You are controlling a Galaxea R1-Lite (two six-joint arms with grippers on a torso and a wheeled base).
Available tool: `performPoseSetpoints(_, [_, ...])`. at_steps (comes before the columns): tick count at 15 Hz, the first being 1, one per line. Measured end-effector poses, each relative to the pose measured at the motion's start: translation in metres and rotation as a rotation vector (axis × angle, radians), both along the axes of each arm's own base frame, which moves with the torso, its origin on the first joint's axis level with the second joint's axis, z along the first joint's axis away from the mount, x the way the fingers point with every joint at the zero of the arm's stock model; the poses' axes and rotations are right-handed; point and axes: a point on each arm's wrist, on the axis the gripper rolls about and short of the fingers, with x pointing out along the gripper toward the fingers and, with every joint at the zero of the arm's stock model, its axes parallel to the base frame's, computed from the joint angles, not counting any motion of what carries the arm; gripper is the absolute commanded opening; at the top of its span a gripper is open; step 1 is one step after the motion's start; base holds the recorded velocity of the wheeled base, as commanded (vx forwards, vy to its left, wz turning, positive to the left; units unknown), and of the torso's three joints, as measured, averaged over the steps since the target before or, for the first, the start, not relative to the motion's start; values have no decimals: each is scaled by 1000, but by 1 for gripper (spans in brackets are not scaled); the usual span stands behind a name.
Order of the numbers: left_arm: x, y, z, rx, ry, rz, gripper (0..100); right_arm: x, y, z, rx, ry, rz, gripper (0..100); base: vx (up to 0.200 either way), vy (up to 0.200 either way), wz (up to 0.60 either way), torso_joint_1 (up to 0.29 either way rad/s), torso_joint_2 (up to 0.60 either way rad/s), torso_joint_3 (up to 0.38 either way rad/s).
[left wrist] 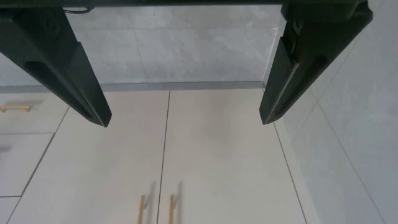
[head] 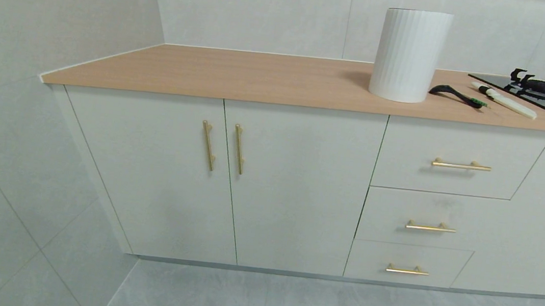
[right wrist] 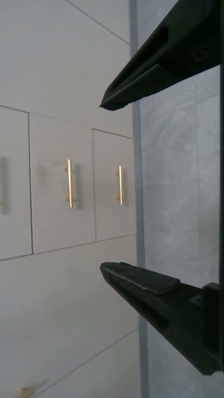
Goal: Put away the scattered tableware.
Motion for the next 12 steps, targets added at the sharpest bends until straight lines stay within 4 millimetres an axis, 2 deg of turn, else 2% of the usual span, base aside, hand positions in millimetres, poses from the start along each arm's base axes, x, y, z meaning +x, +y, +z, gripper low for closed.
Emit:
performPoseSetpoints(10, [0, 0, 0, 5, 1, -2, 100, 0, 0, 0, 7, 1, 3, 100, 0, 0, 0, 0, 0, 0])
performPoseSetpoints(12, [0, 0, 0, 5, 1, -2, 100, 0, 0, 0, 7, 1, 3, 100, 0, -200, 0, -5, 2, 2])
